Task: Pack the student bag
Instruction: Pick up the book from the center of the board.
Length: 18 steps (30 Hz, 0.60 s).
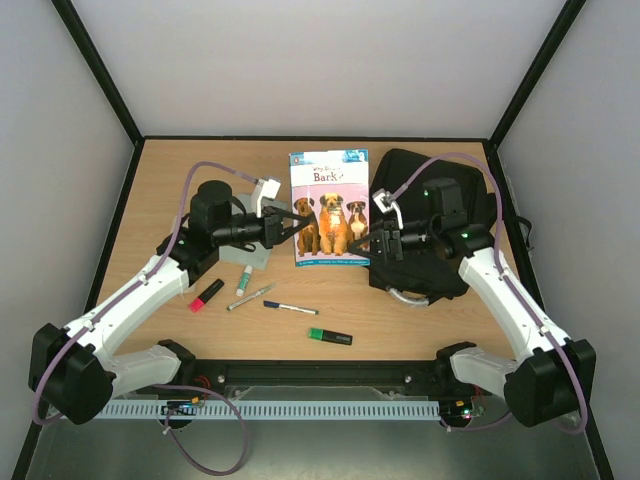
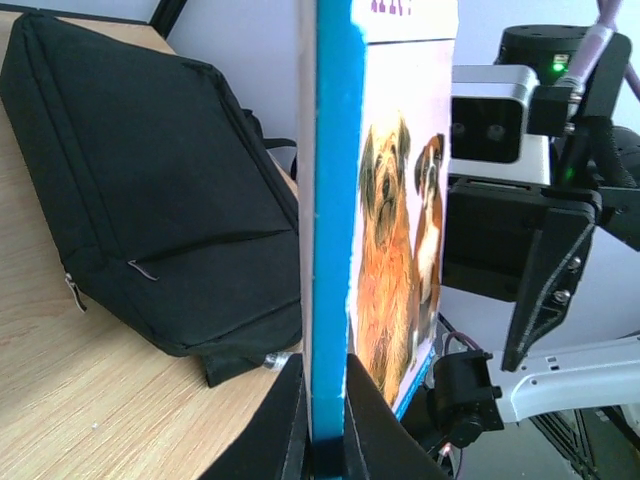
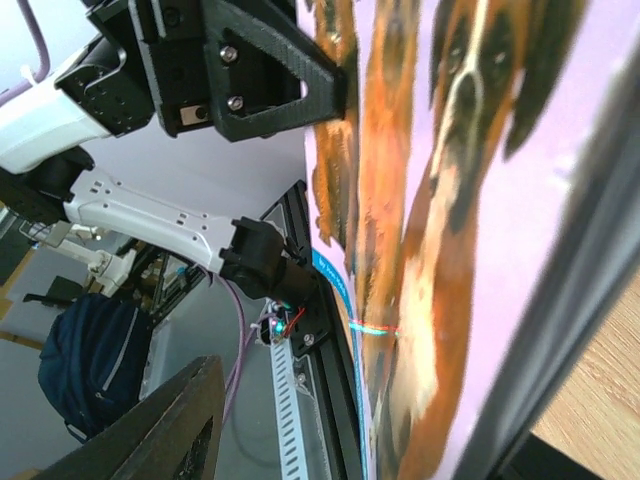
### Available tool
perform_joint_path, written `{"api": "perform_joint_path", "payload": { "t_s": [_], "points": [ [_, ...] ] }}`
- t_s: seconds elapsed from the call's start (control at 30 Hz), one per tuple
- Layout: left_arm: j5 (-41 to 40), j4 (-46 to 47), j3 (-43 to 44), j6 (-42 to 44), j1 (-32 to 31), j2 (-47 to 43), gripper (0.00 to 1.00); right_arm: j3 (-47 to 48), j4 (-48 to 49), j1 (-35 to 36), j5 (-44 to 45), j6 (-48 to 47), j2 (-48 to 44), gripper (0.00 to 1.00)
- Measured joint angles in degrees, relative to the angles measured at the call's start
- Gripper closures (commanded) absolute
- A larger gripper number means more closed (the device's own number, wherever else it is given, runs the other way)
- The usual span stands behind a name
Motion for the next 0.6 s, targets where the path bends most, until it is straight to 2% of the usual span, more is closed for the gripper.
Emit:
{"api": "perform_joint_path", "payload": {
  "t_s": [0.43,0.6],
  "points": [
    [2.05,2.14,-0.42,-0.57,-0.28,0.00,0.98,7.58,0.04,0.00,-0.52,1.77,5.77,0.61],
    [2.19,2.45,-0.79,-0.57,-0.28,0.00,0.98,8.17,0.66,0.00,1.09,4.59,6.40,0.78]
  ]
}}
